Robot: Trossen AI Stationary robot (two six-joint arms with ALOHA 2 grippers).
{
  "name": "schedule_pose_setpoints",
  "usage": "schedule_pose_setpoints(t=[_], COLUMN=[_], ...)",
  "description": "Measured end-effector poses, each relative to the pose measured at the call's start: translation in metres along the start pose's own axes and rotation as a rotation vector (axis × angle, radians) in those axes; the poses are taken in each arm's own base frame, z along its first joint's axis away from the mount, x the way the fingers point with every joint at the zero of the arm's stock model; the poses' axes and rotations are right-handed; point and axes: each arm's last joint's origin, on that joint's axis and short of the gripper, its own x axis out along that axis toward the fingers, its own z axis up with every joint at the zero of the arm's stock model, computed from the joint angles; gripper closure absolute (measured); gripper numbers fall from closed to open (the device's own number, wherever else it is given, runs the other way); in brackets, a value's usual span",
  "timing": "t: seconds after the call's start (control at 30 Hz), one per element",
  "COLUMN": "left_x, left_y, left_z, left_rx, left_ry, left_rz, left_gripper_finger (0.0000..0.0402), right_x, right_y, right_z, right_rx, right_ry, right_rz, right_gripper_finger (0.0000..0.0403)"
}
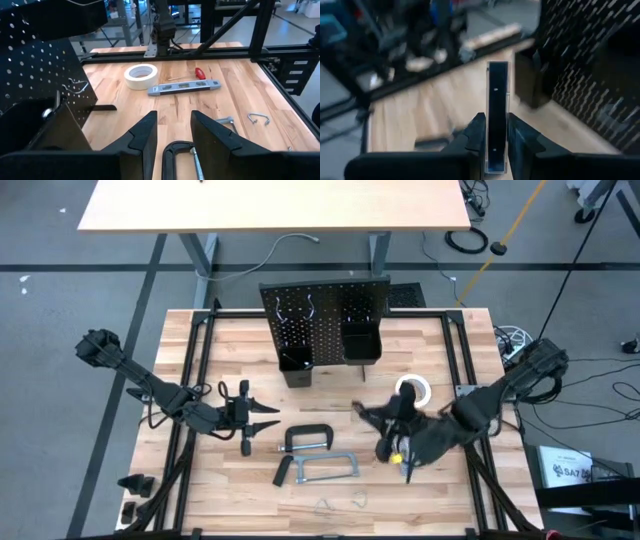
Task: Hang tools onto peg board
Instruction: Put the small transparent box into the top black bin on the peg board
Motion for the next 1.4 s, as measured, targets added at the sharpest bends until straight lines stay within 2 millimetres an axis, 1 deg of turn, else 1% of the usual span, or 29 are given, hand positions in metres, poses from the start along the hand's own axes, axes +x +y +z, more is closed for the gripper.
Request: schedule_pose_setpoints(t=[0.1,0.2,0.3,0.43,0.63,0.8,0.97,1.13,1.4], left_x=[0.0,0.0,0.0,0.0,0.001,0.001,0.001,0.001,0.001], left_y=[0.0,0.0,0.0,0.0,0.002,0.002,0.002,0.002,0.002], left_z=[0.0,0.0,0.0,0.0,0.0,0.0,0.0,0.0,-0.002], left_rx=[0.007,0.007,0.009,0.034,0.031,0.03,0.025,0.023,-0.019], left_ry=[0.0,0.0,0.002,0.003,0.003,0.003,0.004,0.004,0.019], left_rz=[0.0,0.002,0.002,0.002,0.01,0.01,0.01,0.01,0.011], left_gripper_finger=[0.0278,0.0278,0.0278,0.0278,0.0278,0.0278,0.0278,0.0278,0.0278], right_x=[-0.003,-0.003,0.003,0.015,0.037,0.047,0.052,0.054,0.055], right_y=[-0.015,-0.028,-0.04,-0.056,-0.078,-0.096,-0.109,-0.116,-0.117], right_z=[0.021,0.038,0.05,0.059,0.067,0.072,0.072,0.069,0.069], right_rx=[0.022,0.038,0.04,0.058,0.074,0.071,0.057,0.037,0.035], right_ry=[-0.086,-0.134,-0.168,-0.184,-0.126,-0.094,-0.045,0.007,0.011], right_rz=[-0.045,-0.068,-0.102,-0.174,-0.181,-0.229,-0.254,-0.282,-0.285], right_gripper_finger=[0.0361,0.0361,0.0361,0.0361,0.0361,0.0361,0.0361,0.0361,0.0356])
